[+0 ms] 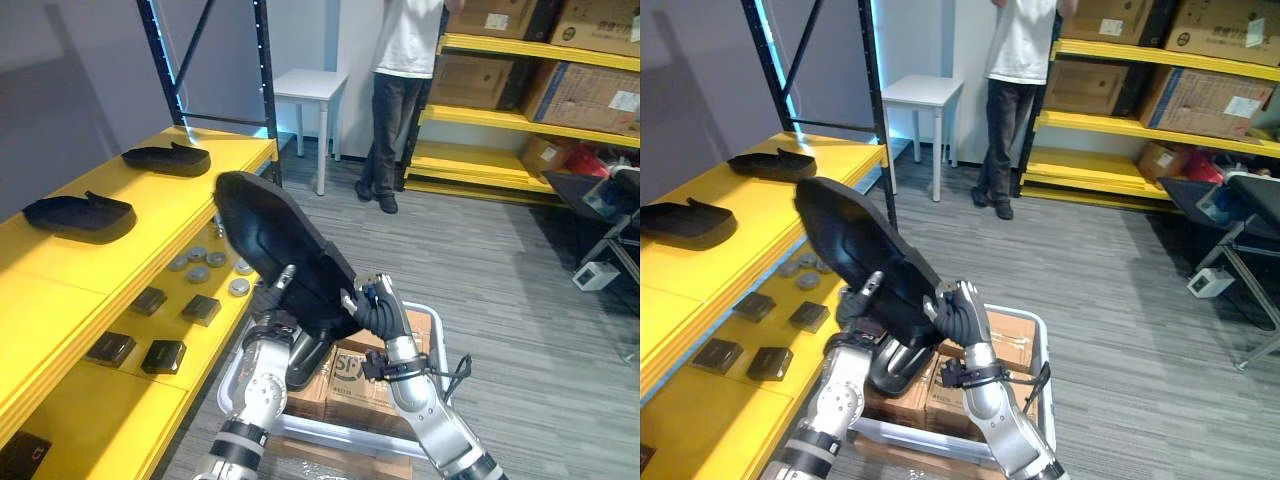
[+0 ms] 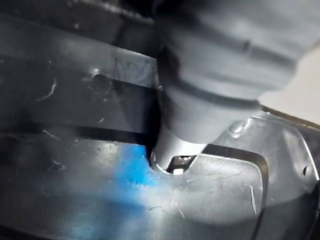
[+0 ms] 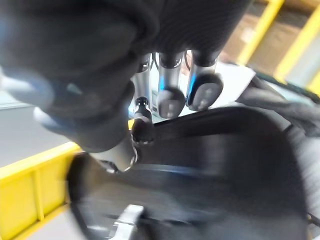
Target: Walk over and take plastic housings, then place them on the shelf
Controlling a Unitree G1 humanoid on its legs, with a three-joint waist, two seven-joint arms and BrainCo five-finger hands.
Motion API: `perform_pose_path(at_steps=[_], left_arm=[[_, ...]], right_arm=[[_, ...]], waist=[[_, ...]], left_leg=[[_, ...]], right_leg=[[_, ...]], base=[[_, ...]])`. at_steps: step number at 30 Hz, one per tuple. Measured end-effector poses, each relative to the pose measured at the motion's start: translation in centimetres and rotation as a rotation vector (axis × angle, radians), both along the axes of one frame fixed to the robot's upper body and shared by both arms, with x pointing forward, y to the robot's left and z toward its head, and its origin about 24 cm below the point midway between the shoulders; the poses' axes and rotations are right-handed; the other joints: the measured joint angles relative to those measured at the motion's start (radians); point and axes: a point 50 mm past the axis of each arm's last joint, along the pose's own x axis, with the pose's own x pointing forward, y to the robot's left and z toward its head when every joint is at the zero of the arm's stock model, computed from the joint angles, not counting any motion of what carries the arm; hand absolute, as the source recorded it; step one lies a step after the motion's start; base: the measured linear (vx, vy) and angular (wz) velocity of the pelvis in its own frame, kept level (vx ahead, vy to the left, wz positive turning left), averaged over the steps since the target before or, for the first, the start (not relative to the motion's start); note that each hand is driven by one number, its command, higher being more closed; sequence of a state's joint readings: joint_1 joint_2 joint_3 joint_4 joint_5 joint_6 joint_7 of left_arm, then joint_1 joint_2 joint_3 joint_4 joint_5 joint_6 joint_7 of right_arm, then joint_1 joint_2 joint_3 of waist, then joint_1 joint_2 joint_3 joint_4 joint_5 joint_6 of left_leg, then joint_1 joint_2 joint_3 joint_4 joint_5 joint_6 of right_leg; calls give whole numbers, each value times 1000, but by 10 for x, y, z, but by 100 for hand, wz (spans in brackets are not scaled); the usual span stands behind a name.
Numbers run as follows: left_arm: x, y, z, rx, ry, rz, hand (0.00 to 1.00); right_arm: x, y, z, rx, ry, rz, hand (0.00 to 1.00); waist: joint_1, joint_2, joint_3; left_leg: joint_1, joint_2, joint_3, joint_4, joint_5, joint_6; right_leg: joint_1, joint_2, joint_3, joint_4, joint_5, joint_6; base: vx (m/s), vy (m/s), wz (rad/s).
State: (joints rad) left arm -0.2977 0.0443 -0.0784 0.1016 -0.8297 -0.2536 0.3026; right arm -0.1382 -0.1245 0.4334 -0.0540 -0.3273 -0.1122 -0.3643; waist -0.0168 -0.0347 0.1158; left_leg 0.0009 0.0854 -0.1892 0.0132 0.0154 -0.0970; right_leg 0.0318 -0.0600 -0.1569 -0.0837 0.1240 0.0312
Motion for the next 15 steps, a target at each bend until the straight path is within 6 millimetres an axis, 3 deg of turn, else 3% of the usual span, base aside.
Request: perform_pose_path(at_steps=[4,8,11,12,13,14,15], left_arm=[[-21,28,13,179,-60,182,100],[-53,72,-9,440,85,435,100],[-75,99,-26,570,225,585,100],[-79,104,-27,595,250,617,100],[-80,106,-27,616,264,635,100],[-80,106,-27,631,271,641,100],[-81,106,-28,669,283,650,100]], right_arm=[[-5,3,-20,59,119,18,0],[-1,-8,-15,147,107,-33,0],[5,-31,-11,212,83,-113,0],[7,-48,-10,219,65,-175,0],[9,-66,-9,226,53,-245,0],[10,-77,-7,228,40,-281,0],[11,-95,-4,216,15,-343,0]], waist=[[31,1,1],[49,4,3],[59,22,20],[55,33,25],[55,33,26],[55,28,23],[56,45,32]], left_leg=[[-8,0,-54,-13,18,-6],[-9,-1,-94,-14,20,-8],[-39,-7,-158,-10,29,-13],[-66,5,-141,-36,23,11],[-87,33,18,-78,-9,113],[-102,44,128,-78,-17,176],[-142,98,400,-44,-22,198]], right_leg=[[9,1,-49,4,-13,-3],[28,0,-86,16,-36,0],[13,-6,-155,75,-78,-3],[-3,-16,-220,112,-101,-8],[-9,-39,-285,116,-108,-1],[-14,-59,-325,114,-108,-1],[-14,-85,-390,119,-111,2]], base=[[-22,-34,46],[-3,-29,31],[2,-46,70],[14,-78,159],[25,-70,172],[34,-26,181],[18,37,170]])
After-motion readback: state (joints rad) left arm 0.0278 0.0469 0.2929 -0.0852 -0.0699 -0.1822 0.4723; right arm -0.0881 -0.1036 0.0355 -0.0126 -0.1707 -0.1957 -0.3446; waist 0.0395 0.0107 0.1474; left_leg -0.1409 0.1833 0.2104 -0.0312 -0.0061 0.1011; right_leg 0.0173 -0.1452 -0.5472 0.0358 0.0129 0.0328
